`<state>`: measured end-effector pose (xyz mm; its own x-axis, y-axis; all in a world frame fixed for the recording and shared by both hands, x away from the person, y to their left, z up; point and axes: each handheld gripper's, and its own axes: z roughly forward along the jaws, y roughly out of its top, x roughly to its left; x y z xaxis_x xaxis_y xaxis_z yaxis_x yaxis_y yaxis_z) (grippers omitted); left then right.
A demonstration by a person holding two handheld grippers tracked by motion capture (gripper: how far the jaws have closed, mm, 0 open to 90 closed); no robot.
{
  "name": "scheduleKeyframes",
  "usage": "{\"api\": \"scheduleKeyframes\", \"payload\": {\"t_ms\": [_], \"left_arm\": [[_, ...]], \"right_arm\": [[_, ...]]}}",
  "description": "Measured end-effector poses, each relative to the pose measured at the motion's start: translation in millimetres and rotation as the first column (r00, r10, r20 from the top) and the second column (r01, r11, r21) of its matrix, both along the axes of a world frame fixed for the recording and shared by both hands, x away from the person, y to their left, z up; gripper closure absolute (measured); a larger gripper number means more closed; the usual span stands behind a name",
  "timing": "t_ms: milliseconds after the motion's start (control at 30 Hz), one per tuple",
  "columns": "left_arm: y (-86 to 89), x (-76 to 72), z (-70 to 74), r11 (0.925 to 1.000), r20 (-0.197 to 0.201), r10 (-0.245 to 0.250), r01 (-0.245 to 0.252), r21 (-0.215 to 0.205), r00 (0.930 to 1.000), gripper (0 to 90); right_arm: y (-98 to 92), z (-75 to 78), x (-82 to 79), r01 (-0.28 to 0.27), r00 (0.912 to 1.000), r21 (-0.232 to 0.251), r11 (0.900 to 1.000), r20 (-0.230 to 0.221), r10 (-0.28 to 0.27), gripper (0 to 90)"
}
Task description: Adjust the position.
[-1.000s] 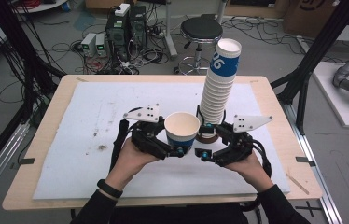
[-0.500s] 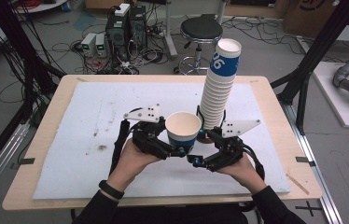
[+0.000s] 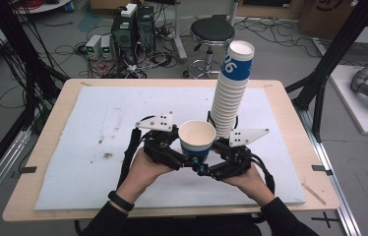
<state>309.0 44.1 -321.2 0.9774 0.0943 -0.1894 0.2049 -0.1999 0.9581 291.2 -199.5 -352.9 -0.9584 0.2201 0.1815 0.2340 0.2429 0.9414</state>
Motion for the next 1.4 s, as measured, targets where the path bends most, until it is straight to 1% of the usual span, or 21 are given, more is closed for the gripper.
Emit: {"api": "scheduleKeyframes", "payload": {"t_ms": [100,133,200,233,267,300,400,500,567,600,667,700,733,967,1100,1133,1233,1300,1333,1367,1400], "left_arm": [[0.0,-0.2,0.0,1.0,0.0,0.0,0.0,-0.001,1.0,25.1],[0.1,-0.1,0.0,1.0,0.006,-0.003,0.003,0.004,1.0,24.8],[0.0,-0.3,0.1,1.0,0.002,-0.005,0.005,0.007,1.0,23.6],[-0.2,-0.3,0.1,1.0,0.0,-0.009,0.009,0.004,1.0,22.5],[-0.7,-0.5,0.8,0.9999,-0.003,-0.011,0.011,0.001,0.9999,19.5],[-0.6,-0.8,1.6,1.0,0.0,-0.009,0.009,0.0,1.0,17.3],[-0.1,-2.2,4.5,1.0,0.003,-0.003,0.003,-0.007,1.0,15.8],[1.7,-3.6,7.6,0.9997,0.009,0.016,-0.016,-0.02,0.9998,13.9],[3.5,-3.6,9.3,0.999,0.011,0.024,-0.024,-0.037,0.9997,13.8],[4.4,-3.5,9.9,0.999,0.013,0.015,-0.014,-0.043,0.9998,13.9],[5.4,-3.7,10.6,0.9989,0.013,0.02,-0.02,-0.042,0.9997,14.7],[5.7,-3.8,10.5,0.9989,0.017,0.023,-0.022,-0.043,0.9996,16.5],[5.9,-4.0,10.3,0.9988,0.022,0.024,-0.023,-0.043,0.9995,20.4],[5.9,-3.8,9.2,0.9987,0.021,0.025,-0.024,-0.046,0.9995,22.2],[4.7,-3.7,7.1,0.9989,0.022,0.02,-0.019,-0.044,0.9996,22.9],[4.1,-3.4,6.7,0.9992,0.024,0.011,-0.01,-0.039,0.9997,23.0],[1.9,-4.3,5.9,0.9994,0.026,0.011,-0.01,-0.033,0.9996,23.1],[0.5,-4.6,5.0,0.9995,0.023,0.008,-0.007,-0.032,0.9997,23.1],[0.1,-4.6,4.6,0.9995,0.026,0.009,-0.009,-0.029,0.9996,23.1],[-0.3,-4.7,4.1,0.9994,0.02,0.008,-0.007,-0.033,0.9998,23.1],[-0.1,-4.6,4.1,0.9995,0.022,0.005,-0.004,-0.031,0.9997,23.1]], "right_arm": [[0.0,0.2,-0.5,-0.003,1.0,-0.002,1.0,0.007,0.003,30.5],[-0.2,0.3,-0.6,-0.003,1.0,-0.004,1.0,0.007,0.003,30.7],[0.3,0.2,-0.7,-0.004,0.9999,-0.007,1.0,0.013,0.005,30.8],[0.4,0.1,-0.8,-0.004,0.9999,-0.006,1.0,0.015,0.004,30.9],[0.3,0.1,-0.8,-0.007,0.9999,-0.006,1.0,0.015,0.007,31.0],[0.2,0.3,-0.8,-0.007,0.9999,-0.007,1.0,0.014,0.008,31.0],[0.1,-0.1,0.0,-0.011,0.9999,-0.014,1.0,0.012,0.011,31.0],[1.0,-0.6,-0.5,-0.011,0.9999,-0.02,1.0,0.011,0.011,31.0],[1.4,-1.1,-0.4,-0.011,0.9998,-0.022,1.0,0.014,0.012,31.0],[1.6,-1.2,-0.8,-0.012,0.9999,-0.023,1.0,0.011,0.012,31.0],[1.7,-1.3,-0.8,-0.013,0.9998,-0.023,1.0,0.015,0.014,31.0],[1.9,-1.2,-1.0,-0.012,0.9998,-0.024,1.0,0.018,0.012,31.0],[2.0,-1.2,-1.1,-0.014,0.9997,-0.024,1.0,0.019,0.015,31.1],[2.1,-1.3,-1.1,-0.018,0.9998,-0.025,1.0,0.009,0.018,30.0],[1.7,-0.1,-0.9,-0.007,1.0,0.004,1.0,-0.005,0.007,21.6],[1.2,0.5,-0.9,-0.009,0.9999,0.013,1.0,-0.012,0.009,21.6],[-0.1,1.9,-0.8,-0.009,0.9998,0.043,0.999,-0.018,0.009,21.6],[-0.3,2.4,-0.8,-0.013,0.9997,0.045,0.999,-0.02,0.014,21.9],[0.0,2.4,-0.9,-0.01,0.9998,0.045,0.999,-0.019,0.011,24.5],[-0.1,2.4,-0.7,-0.017,0.9997,0.044,0.999,-0.018,0.018,26.8],[0.1,2.5,-1.3,-0.018,0.9996,0.042,0.999,-0.023,0.019,27.3]]}}
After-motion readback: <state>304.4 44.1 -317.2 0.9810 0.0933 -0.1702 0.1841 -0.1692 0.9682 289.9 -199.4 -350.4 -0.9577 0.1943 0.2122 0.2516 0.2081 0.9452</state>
